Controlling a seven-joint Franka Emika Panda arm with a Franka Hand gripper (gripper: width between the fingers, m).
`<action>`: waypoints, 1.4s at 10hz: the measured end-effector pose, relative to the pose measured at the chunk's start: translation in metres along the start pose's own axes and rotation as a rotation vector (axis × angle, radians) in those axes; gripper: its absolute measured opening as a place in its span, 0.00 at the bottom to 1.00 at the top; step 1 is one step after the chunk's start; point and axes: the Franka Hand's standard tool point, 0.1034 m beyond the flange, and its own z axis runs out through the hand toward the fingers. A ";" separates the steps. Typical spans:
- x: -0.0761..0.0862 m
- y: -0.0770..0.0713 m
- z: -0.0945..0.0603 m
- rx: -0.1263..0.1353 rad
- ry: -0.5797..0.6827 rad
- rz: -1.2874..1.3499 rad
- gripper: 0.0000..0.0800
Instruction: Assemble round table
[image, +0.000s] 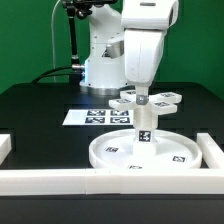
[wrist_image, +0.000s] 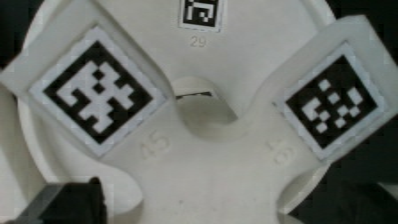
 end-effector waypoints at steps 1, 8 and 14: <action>0.000 -0.001 0.002 0.004 -0.002 0.000 0.81; -0.001 0.000 0.007 0.001 -0.007 0.005 0.59; -0.003 0.000 0.007 0.009 0.007 0.306 0.55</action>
Offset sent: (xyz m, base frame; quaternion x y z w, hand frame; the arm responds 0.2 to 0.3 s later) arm 0.0049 0.0027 -0.0033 -0.0126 -0.0084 -0.0176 0.9997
